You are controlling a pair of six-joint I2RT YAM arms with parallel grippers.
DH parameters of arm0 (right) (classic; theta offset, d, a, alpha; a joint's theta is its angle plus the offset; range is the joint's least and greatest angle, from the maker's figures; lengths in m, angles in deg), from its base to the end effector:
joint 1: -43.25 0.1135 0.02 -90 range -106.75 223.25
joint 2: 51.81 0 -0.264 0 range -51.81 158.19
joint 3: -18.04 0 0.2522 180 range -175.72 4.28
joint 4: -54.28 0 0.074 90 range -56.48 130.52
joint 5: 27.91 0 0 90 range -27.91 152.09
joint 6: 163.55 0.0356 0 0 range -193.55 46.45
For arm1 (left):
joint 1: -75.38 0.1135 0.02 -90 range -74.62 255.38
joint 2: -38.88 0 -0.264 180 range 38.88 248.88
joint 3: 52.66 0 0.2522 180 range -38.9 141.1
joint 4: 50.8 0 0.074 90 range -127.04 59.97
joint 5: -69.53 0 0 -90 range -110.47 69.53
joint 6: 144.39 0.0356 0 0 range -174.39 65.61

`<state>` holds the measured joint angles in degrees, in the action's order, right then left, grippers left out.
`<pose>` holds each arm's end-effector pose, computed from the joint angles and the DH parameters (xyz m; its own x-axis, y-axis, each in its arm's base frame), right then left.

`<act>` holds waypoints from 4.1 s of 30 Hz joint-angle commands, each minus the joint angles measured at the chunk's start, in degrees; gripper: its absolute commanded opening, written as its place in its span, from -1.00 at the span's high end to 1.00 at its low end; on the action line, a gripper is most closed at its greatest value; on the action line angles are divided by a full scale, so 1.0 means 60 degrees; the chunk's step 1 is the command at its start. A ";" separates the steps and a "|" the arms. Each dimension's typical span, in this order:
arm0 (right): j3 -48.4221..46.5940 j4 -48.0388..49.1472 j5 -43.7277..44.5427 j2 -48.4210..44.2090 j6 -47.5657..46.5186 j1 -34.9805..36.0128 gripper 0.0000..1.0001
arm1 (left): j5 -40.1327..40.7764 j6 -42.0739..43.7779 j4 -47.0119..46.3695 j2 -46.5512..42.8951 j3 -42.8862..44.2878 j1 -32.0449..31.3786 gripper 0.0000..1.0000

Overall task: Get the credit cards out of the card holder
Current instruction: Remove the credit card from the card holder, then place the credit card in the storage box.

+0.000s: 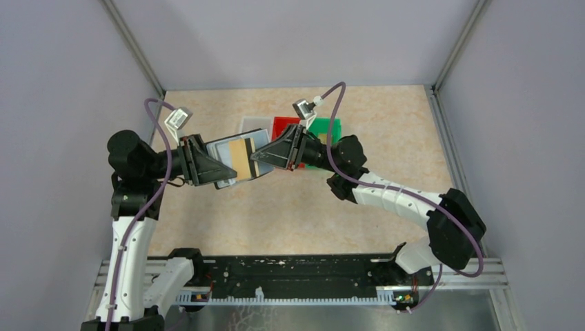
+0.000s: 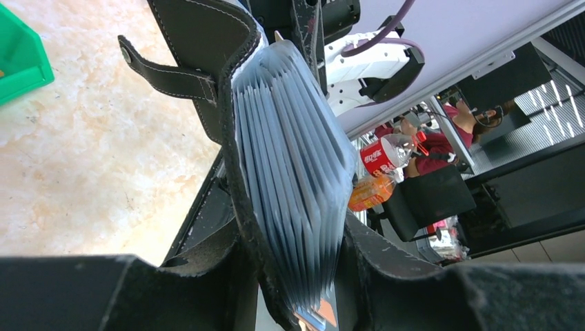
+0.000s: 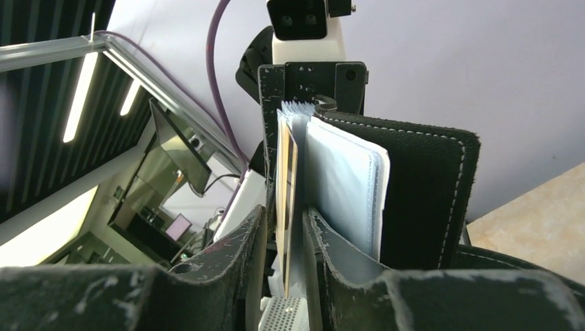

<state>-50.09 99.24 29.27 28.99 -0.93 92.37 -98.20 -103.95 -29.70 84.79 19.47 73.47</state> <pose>0.1894 0.2483 0.3743 -0.7881 0.3149 -0.5288 -0.6130 -0.3247 0.7203 0.1426 -0.0396 0.4218 -0.6879 -0.1389 -0.7124 0.7034 0.1145 -0.7015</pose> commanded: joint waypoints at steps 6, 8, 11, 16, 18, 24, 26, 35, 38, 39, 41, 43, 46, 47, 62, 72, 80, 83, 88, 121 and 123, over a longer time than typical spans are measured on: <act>-0.0380 -0.0302 -0.0392 0.0089 -0.0160 0.0082 0.48 | 0.0439 0.1195 0.0827 -0.0002 0.0603 -0.0077 1.00; -0.0385 -0.0428 -0.0361 0.0096 -0.0175 0.0078 0.49 | 0.0579 0.1460 0.1182 0.0041 0.0682 -0.0077 1.00; -0.0267 -0.0263 -0.0364 0.0070 0.0073 -0.0033 0.71 | 0.0528 0.1552 0.1356 0.0114 0.0744 -0.0077 1.00; 0.0056 0.0346 -0.0375 -0.0117 0.0521 -0.0412 1.00 | 0.0519 0.1683 0.1443 0.0089 0.0775 -0.0077 1.00; 0.0153 0.0332 -0.0397 -0.0209 0.0492 -0.0455 1.00 | 0.0518 0.1692 0.1444 0.0091 0.0775 -0.0077 1.00; 0.0511 0.0309 -0.0404 -0.0571 0.0554 -0.0784 1.00 | 0.0472 0.1710 0.1433 0.0084 0.0731 -0.0077 1.00; 0.0722 0.0380 -0.0389 -0.0713 0.0673 -0.0972 1.00 | 0.0454 0.1746 0.1429 0.0086 0.0739 -0.0077 1.00; 0.1536 -0.0814 -0.0949 -0.1848 0.0743 -0.2850 1.00 | 0.0891 0.2863 0.2599 0.0354 0.0993 -0.0077 1.00; 0.2054 -0.1432 -0.1239 -0.2399 0.0685 -0.3849 1.00 | 0.1135 0.3288 0.2959 0.0425 0.1059 -0.0077 1.00; 0.2141 -0.2055 -0.1329 -0.2581 0.0454 -0.4230 1.00 | 0.1224 0.3409 0.3041 0.0433 0.1063 -0.0077 1.00; 0.2254 -0.3346 -0.1405 -0.2953 -0.0157 -0.4916 1.00 | 0.1389 0.3694 0.3217 0.0424 0.1105 -0.0084 1.00; 0.2199 -0.4947 -0.1137 -0.3196 -0.1109 -0.5507 1.00 | 0.1502 0.4006 0.3447 0.0445 0.1207 -0.0086 1.00; 0.1388 -0.7678 -0.0018 -0.3055 -0.3355 -0.5779 1.00 | 0.1615 0.4387 0.3692 0.0447 0.1318 -0.0084 1.00; 0.1102 -0.8252 0.0386 -0.2819 -0.3838 -0.5773 1.00 | 0.1634 0.4497 0.3756 0.0425 0.1350 -0.0078 1.00; -0.1615 -1.0335 0.2905 0.1831 -0.5722 -0.5220 1.00 | 0.1488 0.4391 0.3670 0.0340 0.1609 -0.0078 1.00; -0.3341 -1.1042 0.4163 0.3932 -0.5954 -0.4696 1.00 | 0.1310 0.4356 0.3569 0.0289 0.1529 -0.0077 1.00; -0.3934 -1.1600 0.4755 0.4531 -0.6336 -0.4573 1.00 | 0.1233 0.4364 0.3532 0.0244 0.1529 -0.0077 1.00; -0.3900 -1.1667 0.4976 0.4570 -0.6413 -0.4519 1.00 | 0.1223 0.4334 0.3506 0.0220 0.1547 -0.0079 1.00; -0.3875 -1.1713 0.5223 0.4635 -0.6608 -0.4431 1.00 | 0.1212 0.4320 0.3480 0.0188 0.1591 -0.0077 1.00; -0.1461 -0.7891 0.1748 -0.2772 -0.4676 -0.2172 -0.97 | 0.0684 0.4401 0.3393 0.0213 0.1559 -0.0077 1.00; -0.1168 -0.7031 0.0985 -0.2780 -0.4312 -0.1670 -0.97 | 0.0538 0.4320 0.3301 0.0208 0.1531 -0.0081 1.00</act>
<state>-60.23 43.87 46.26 12.35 -32.65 77.36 -91.43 -78.09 -5.99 86.67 27.97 73.23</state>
